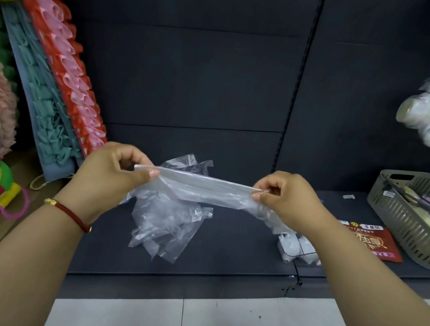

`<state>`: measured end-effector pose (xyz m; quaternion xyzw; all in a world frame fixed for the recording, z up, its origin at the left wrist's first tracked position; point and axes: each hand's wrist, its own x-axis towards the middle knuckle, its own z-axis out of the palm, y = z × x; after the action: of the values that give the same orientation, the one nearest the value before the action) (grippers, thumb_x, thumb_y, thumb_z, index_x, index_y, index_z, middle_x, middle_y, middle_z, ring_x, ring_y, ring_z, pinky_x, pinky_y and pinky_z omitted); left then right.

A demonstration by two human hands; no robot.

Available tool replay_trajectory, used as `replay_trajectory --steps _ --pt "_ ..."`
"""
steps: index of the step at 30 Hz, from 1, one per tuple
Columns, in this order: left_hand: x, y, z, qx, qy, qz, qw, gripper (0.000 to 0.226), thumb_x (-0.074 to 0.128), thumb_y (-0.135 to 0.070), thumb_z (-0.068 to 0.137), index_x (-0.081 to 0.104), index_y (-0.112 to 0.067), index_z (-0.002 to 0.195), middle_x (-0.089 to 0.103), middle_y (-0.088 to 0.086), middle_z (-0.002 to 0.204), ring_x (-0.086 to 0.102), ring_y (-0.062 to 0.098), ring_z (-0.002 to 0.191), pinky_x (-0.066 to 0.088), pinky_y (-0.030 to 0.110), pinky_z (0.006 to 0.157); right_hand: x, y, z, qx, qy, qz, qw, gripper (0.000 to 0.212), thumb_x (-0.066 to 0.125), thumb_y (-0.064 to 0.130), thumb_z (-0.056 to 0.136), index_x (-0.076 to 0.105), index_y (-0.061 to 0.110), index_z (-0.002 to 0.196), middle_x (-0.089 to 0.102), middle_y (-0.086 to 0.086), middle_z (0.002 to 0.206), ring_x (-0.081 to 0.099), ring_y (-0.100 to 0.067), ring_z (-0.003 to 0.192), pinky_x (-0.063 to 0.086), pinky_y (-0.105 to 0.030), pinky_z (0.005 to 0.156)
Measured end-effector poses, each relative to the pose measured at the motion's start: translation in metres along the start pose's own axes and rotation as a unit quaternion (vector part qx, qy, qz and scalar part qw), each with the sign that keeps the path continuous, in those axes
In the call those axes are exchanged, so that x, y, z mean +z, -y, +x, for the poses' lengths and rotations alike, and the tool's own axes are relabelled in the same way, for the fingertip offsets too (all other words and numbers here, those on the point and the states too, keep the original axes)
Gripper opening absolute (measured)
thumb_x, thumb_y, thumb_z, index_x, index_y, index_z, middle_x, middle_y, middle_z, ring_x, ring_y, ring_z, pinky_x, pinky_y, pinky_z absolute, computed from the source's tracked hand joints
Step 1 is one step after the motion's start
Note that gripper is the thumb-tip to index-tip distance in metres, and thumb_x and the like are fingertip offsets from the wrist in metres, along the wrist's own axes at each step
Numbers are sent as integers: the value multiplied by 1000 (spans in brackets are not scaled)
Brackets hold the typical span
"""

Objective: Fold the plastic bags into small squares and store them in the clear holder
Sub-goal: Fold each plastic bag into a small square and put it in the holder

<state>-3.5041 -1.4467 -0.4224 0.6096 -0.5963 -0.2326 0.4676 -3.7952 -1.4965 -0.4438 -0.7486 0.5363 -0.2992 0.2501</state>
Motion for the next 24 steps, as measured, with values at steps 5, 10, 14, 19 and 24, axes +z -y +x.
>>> replay_trajectory --steps 5,10,14,19,24 --pt "8 -10 2 -43 11 -164 985 11 65 -5 89 63 -10 80 67 2 70 61 17 67 52 32 70 12 -14 -7 68 171 -14 983 17 73 16 85 65 24 72 63 5 85 57 -12 75 47 -26 71" --pt "25 -26 1 9 27 -137 990 15 68 -4 87 64 -15 78 63 3 63 57 14 60 49 30 64 29 -1 -21 94 266 216 935 19 74 14 84 64 16 100 72 -7 101 65 -14 94 48 -30 96" --pt "39 -38 0 18 21 -154 988 15 70 -4 85 64 -16 91 66 3 70 60 14 64 50 29 66 44 15 -29 81 217 266 936 17 76 5 80 70 4 97 74 -7 92 69 -15 83 56 -24 81" --pt "61 -44 -13 -148 120 -418 888 67 76 -38 74 59 2 124 67 24 116 67 31 103 56 43 92 40 17 -25 119 152 378 905 12 73 -2 80 70 0 92 74 -7 80 70 -17 71 57 -27 68" --pt "79 -42 -21 -136 38 -233 962 21 61 -17 95 71 -1 87 74 19 85 74 31 79 60 38 72 42 19 -27 124 157 372 907 19 74 -3 79 70 -5 97 74 -10 84 71 -19 75 59 -28 73"
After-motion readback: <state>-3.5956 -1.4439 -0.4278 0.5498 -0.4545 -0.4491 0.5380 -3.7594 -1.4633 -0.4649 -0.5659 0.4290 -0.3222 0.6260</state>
